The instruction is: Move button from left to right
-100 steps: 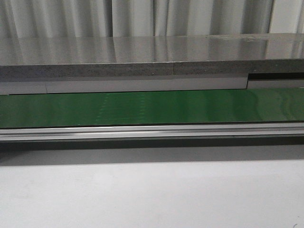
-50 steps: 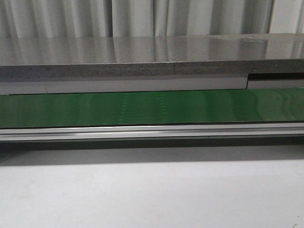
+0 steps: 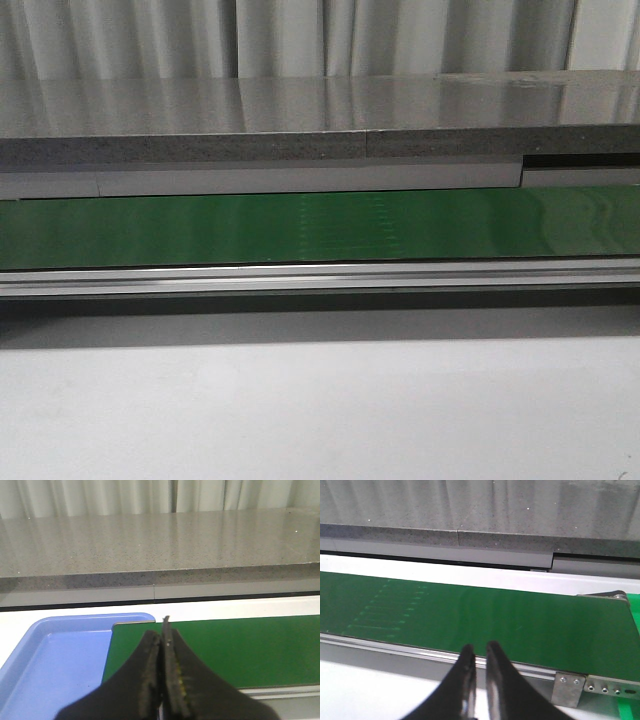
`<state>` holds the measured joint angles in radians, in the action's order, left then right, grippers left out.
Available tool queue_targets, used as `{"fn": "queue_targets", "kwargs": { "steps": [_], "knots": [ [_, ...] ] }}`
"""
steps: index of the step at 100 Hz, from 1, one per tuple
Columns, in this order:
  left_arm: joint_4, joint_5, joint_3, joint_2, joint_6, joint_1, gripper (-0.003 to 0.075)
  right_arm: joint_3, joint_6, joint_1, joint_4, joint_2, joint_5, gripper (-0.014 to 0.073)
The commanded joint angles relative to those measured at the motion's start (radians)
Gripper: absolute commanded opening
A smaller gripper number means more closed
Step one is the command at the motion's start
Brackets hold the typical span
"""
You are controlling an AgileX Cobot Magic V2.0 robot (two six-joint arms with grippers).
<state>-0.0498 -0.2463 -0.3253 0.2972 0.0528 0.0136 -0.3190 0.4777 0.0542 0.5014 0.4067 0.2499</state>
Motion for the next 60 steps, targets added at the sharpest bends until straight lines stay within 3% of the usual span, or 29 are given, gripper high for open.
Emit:
{"fn": "queue_targets", "kwargs": {
  "steps": [1, 60],
  "knots": [
    [-0.008, 0.075, -0.026, 0.008, -0.009, 0.006, -0.002, -0.026, 0.0, -0.007, 0.015, 0.0, -0.075, -0.0074],
    [-0.008, 0.075, -0.026, 0.008, -0.009, 0.006, -0.002, -0.026, 0.0, -0.007, 0.015, 0.0, -0.072, -0.0067]
  ]
}}
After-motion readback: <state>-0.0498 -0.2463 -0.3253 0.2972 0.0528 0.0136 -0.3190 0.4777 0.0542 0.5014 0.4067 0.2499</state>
